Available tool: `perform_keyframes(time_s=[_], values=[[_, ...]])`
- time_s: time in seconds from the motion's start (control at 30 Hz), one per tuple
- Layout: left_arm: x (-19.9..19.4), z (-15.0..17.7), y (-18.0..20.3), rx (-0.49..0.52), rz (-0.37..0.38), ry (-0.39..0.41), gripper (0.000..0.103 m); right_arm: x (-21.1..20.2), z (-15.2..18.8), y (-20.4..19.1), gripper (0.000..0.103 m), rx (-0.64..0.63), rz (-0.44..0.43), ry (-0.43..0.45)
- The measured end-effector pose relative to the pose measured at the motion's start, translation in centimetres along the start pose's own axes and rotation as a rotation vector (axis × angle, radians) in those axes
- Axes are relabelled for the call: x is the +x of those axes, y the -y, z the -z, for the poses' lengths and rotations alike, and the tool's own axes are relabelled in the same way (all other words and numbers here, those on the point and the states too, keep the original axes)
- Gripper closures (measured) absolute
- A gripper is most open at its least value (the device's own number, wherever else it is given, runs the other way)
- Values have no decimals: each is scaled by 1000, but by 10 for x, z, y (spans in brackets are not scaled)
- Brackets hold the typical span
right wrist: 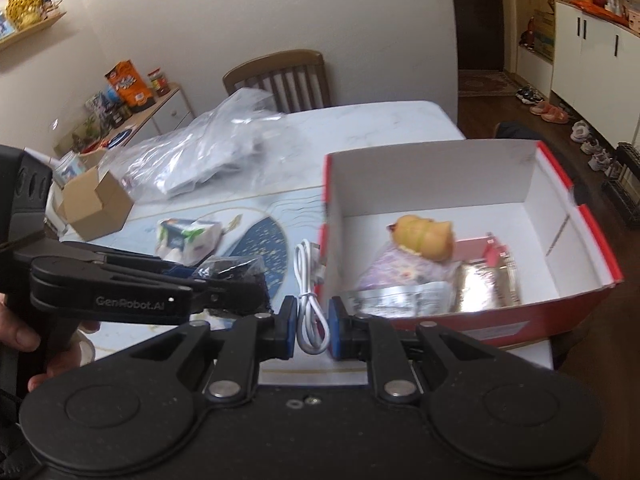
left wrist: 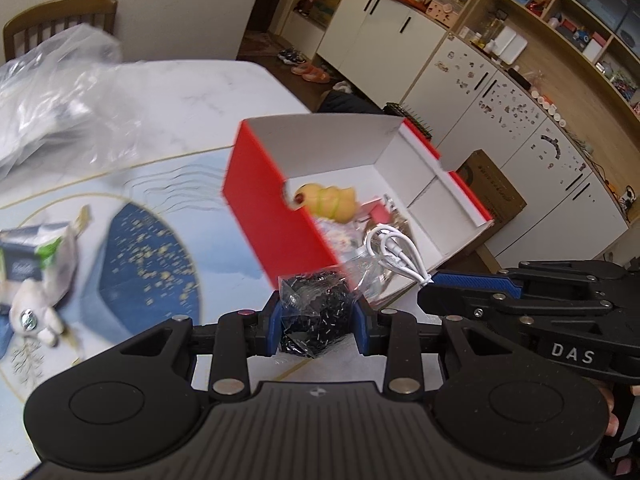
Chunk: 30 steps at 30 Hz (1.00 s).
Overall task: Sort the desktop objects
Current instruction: 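Lift the clip bag and white cable and carry both over the shoebox, then lower the clip bag and white cable into the shoebox and open both tools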
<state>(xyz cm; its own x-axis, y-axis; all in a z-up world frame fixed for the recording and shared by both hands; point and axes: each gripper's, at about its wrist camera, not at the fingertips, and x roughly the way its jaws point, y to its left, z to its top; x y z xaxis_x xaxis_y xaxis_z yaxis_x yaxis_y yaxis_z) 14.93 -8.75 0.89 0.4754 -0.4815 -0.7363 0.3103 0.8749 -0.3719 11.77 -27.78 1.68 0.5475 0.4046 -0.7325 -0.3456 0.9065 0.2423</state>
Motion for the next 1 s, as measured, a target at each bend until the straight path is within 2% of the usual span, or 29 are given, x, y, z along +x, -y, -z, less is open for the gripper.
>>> perform_keyframes(time_s=[0.47,0.73,0.9,0.93,0.97,1.0], values=[[45,-31,59,63,4,-10,70,-15,-14,75,87,27,59,51],[82,-47,80,128,-43,-49,70,0,-26,109,87,44,97,33],[99,-61,84,138,-41,-77,70,15,-40,123,87,14,123,26],[103,-63,84,138,-43,-86,70,21,-41,125,89,9,125,17],[108,-64,83,138,-46,-97,70,28,-43,127,98,7,125,4],[114,-65,83,138,-50,-108,70,35,-45,130,101,9,130,-9]])
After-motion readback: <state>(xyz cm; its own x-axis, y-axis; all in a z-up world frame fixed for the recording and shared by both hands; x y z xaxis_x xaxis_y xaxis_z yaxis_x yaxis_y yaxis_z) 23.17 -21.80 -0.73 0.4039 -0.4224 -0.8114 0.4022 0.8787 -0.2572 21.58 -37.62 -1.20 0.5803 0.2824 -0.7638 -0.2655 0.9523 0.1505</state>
